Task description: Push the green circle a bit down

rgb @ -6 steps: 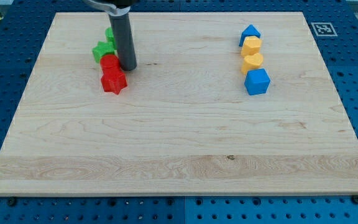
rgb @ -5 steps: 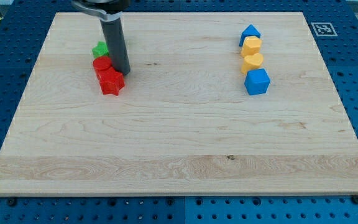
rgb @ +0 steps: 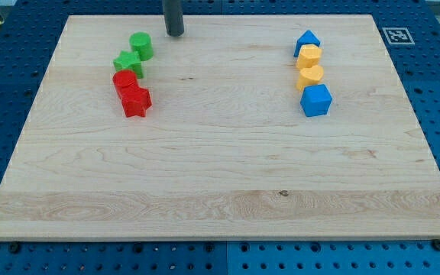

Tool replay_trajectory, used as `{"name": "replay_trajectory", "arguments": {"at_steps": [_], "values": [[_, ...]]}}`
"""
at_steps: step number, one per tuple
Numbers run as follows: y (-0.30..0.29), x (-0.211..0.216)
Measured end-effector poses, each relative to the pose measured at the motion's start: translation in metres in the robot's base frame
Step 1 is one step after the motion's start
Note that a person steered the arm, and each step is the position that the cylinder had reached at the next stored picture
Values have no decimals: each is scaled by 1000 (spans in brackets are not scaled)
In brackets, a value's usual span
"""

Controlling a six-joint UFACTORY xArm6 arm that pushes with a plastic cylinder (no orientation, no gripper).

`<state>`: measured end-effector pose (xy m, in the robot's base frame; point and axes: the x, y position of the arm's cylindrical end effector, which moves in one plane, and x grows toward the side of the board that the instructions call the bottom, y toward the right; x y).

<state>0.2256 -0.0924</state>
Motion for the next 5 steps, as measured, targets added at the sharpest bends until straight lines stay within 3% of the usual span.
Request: {"name": "replay_trajectory", "arguments": {"at_steps": [2,5], "values": [[-51,11],[-51,52]]}}
